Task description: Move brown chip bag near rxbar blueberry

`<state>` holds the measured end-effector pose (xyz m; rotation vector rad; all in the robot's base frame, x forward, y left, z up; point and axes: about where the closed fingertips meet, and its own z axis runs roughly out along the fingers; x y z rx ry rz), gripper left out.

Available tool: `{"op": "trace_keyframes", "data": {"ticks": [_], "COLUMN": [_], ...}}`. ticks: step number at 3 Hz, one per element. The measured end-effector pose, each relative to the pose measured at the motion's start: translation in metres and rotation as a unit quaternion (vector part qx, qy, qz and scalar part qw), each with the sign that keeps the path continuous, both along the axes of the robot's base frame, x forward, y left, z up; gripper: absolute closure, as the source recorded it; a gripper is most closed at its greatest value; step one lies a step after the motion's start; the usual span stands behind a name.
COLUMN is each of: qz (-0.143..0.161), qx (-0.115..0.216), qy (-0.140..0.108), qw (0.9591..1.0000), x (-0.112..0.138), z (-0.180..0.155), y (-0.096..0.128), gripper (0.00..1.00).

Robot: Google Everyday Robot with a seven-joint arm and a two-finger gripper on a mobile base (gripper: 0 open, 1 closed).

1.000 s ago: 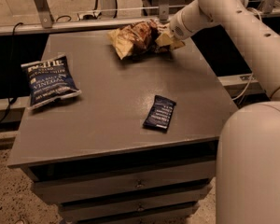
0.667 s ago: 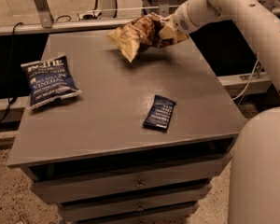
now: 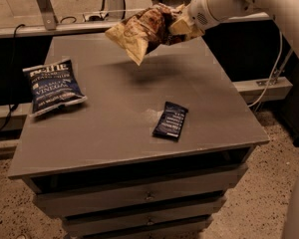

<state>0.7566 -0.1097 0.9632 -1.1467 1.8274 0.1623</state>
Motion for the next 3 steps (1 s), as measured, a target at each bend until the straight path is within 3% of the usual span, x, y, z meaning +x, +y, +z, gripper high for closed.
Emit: {"op": "trace_keyframes", "data": {"ticks": [1, 3], "qz": [0.007, 0.011], "qx": [0.011, 0.023], "qy": [0.003, 0.042], "qw": [0.9999, 0.9988], "x": [-0.023, -0.073], "z": [-0.003, -0.042], "y": [0.002, -0.002], "gripper": [1.00, 1.00]}}
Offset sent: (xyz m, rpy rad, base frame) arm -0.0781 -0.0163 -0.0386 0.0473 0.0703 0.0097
